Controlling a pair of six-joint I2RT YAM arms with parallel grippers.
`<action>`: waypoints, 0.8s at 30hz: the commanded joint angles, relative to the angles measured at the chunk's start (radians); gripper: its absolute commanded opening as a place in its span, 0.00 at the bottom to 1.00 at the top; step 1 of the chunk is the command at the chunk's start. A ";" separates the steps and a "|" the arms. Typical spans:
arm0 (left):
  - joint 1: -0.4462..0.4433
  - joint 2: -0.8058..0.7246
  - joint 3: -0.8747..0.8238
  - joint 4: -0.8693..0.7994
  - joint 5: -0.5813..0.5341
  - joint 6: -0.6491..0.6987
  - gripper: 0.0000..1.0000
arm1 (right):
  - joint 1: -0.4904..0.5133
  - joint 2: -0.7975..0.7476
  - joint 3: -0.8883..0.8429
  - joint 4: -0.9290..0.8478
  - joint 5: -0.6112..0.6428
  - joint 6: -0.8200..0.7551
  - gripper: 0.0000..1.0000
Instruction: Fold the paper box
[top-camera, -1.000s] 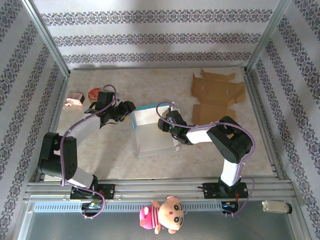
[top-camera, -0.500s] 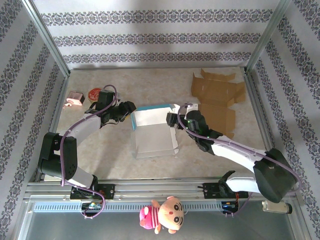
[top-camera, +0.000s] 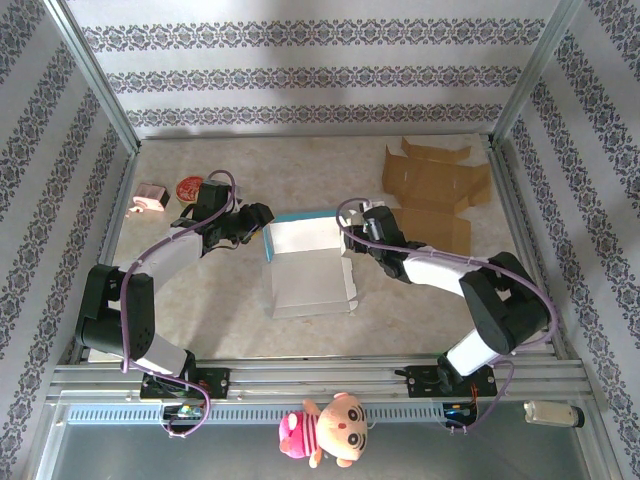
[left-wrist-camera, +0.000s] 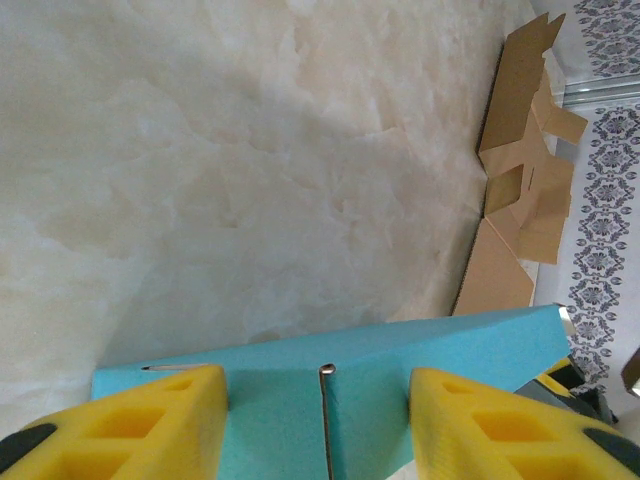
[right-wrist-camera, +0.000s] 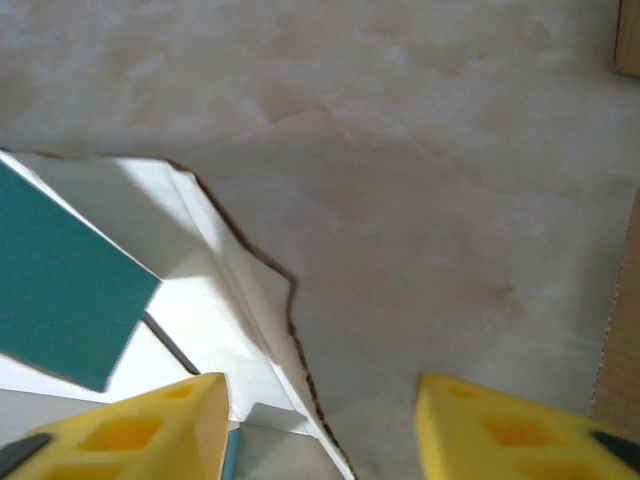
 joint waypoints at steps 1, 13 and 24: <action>-0.018 -0.001 -0.007 -0.065 -0.014 0.013 0.50 | -0.002 0.028 0.045 0.005 -0.011 0.017 0.41; -0.035 0.014 -0.002 -0.061 -0.017 0.015 0.50 | 0.132 -0.014 0.115 -0.083 -0.089 0.172 0.19; -0.052 0.009 -0.002 -0.041 -0.017 0.000 0.50 | 0.204 0.011 0.030 -0.073 0.017 0.181 0.21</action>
